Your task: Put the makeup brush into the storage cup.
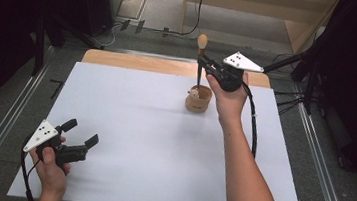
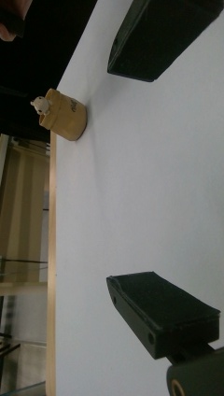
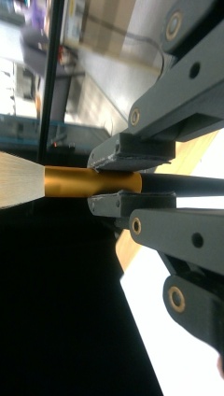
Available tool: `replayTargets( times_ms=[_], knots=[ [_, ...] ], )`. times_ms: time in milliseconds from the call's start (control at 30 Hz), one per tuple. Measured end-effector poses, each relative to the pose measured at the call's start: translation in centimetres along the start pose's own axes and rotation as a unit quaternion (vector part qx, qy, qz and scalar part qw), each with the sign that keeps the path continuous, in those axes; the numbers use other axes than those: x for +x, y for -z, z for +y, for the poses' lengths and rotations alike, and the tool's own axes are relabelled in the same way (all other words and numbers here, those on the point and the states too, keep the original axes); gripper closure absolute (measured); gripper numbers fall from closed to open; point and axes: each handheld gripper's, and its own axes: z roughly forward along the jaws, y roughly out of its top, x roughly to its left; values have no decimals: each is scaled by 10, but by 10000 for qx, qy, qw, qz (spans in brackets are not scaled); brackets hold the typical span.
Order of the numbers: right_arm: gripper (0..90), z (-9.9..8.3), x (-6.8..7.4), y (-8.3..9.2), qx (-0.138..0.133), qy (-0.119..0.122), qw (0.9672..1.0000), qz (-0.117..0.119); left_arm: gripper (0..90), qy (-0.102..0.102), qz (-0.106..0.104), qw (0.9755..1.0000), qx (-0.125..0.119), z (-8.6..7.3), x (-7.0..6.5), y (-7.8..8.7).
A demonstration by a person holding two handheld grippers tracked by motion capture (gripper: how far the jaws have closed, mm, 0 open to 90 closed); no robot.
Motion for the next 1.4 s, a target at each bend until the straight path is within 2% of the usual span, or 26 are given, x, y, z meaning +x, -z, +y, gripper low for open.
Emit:
replayTargets(
  times_ms=[167,433,1033,1400],
  knots=[
    [795,-6,-5,5,-169,18,9988,-450,20,-1,-12,10000,6,0,0,0],
    [794,-16,-9,8,-190,-36,9974,-698,20,-19,-5,10000,21,0,-1,-1],
    [794,-45,-12,6,9,-275,9964,-808,20,-15,-7,10000,18,0,-1,-1],
    [794,-56,-12,4,137,-278,9961,-823,20,-9,-10,10000,18,0,-2,-1]
  ],
)
